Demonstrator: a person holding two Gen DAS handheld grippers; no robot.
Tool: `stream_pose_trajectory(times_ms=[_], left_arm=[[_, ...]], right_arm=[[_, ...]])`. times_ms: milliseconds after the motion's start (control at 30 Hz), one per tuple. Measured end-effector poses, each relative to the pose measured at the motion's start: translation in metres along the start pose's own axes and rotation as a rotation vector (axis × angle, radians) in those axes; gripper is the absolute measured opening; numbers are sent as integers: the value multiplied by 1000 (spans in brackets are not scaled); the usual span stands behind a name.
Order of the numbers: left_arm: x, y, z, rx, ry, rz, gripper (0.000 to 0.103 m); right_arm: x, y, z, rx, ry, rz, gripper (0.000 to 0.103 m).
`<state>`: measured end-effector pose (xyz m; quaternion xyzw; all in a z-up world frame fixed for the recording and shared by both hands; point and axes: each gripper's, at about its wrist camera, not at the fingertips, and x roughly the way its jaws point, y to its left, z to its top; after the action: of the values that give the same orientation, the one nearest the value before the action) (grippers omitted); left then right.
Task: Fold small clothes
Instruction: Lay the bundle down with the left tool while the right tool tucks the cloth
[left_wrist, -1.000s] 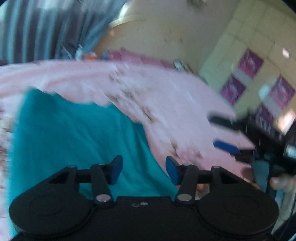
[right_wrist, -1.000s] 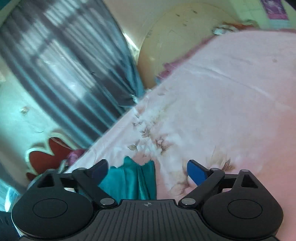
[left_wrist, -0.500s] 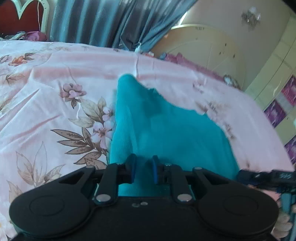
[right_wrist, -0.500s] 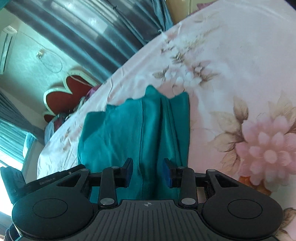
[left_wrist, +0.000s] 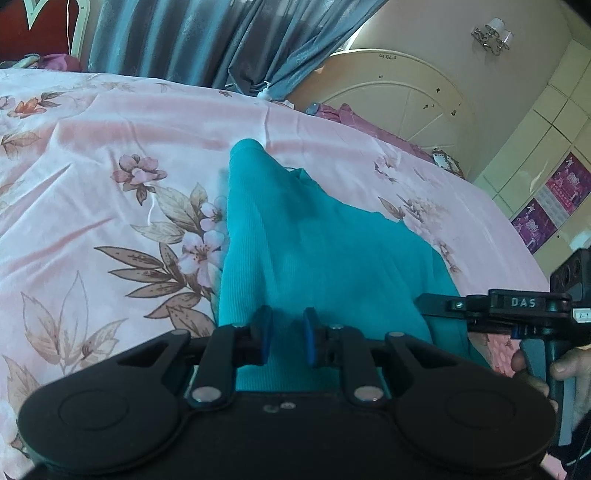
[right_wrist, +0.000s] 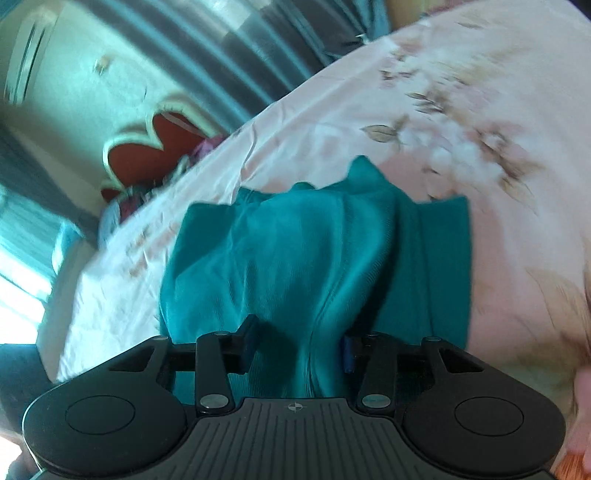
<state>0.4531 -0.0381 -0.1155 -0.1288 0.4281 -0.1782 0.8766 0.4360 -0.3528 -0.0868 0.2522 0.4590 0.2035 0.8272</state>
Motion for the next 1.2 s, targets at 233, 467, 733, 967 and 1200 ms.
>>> stream_pose_trajectory(times_ms=[233,467,733,967,1200], left_arm=[[-2,-5,0,29,2,15,18],[-8,1,2,11,-7,3,18],[-12,-22,7,150,-79,56,16],[-3,-61,22,296,-40,-20,18],[29,-64,10,310,71,-7,20]], right_arm=[[-5,45,-13,-317,-14,-124,44],[-8,-10,-12,-5,-26,-5,44],[2,6,-4,-115,-16,-15,7],[-57,25,3,-245,-148,-64,5],[-31,-11,-5,-155,-49,-125,6]])
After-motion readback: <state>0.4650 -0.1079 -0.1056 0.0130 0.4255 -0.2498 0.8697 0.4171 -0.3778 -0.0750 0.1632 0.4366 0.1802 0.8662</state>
